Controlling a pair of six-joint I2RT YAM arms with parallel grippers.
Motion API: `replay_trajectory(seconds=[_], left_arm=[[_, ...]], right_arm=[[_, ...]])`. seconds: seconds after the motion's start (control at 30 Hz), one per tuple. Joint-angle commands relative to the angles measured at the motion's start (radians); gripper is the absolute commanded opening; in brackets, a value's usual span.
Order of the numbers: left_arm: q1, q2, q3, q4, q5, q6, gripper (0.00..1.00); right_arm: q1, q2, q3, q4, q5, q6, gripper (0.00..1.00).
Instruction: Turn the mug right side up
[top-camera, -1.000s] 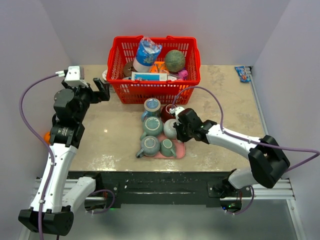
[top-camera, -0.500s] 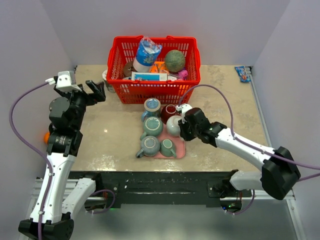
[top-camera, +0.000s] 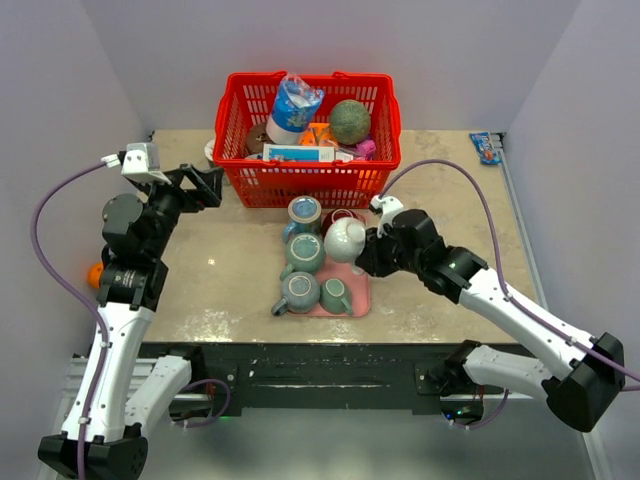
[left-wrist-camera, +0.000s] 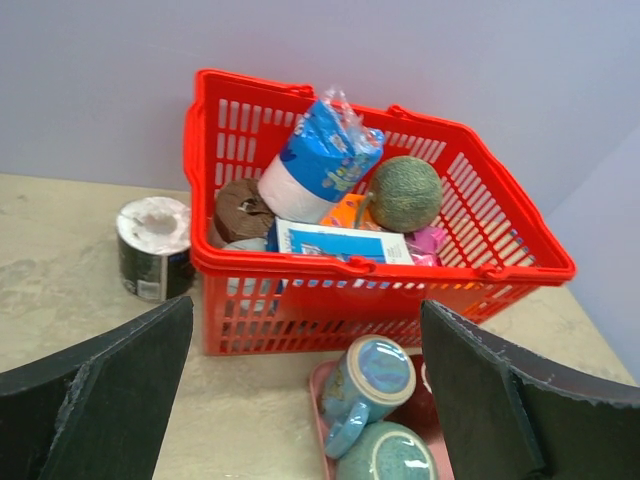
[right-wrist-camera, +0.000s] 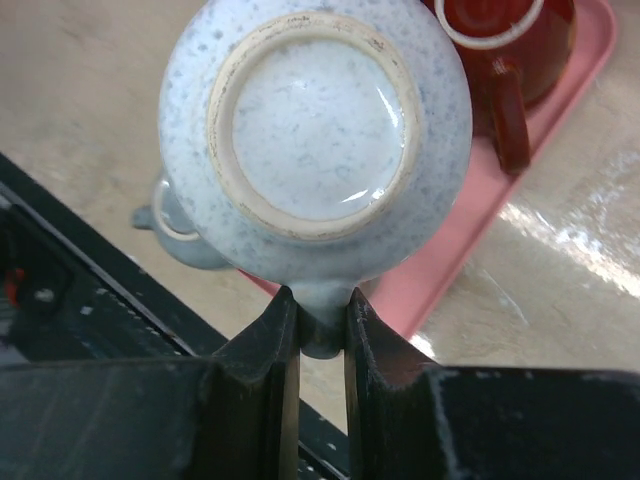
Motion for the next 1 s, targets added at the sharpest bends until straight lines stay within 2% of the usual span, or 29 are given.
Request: replay_trajectory(seconds=[0.0,0.27,0.43,0.57,0.7,0.87,0.97], left_arm=[[0.005,0.009,-0.027,0.091,0.13,-0.071,0.99],[0.005,0.02,-0.095,0.297,0.466,-0.192,0.99],[-0.01,0.011,-0.207,0.561,0.664,-0.375,0.98],[-0.08,0.0,-0.302,0.803,0.693,-0.483,0.98],[-0.223,0.041,-0.307,0.845,0.626,-0.495,0.99],[-0.26,0.115,-0.348,1.037,0.591,-0.61,0.99],[-0.261,0.154,-0.368,1.087,0.538,-0.688,0.99]], right_arm=[[-0.001,-0.055,0.177,0.191,-0.115,0.121,0.0],[-0.001,-0.003,0.36,0.33,-0.138,0.21,0.0],[-0.001,0.039,0.435,0.406,-0.155,0.28,0.0],[-0.002,0.062,0.46,0.468,-0.173,0.338,0.0],[-0.001,0.085,0.474,0.5,-0.183,0.381,0.0],[-0.001,0.086,0.457,0.517,-0.18,0.403,0.0],[-0.001,0.082,0.433,0.546,-0.184,0.402,0.0]])
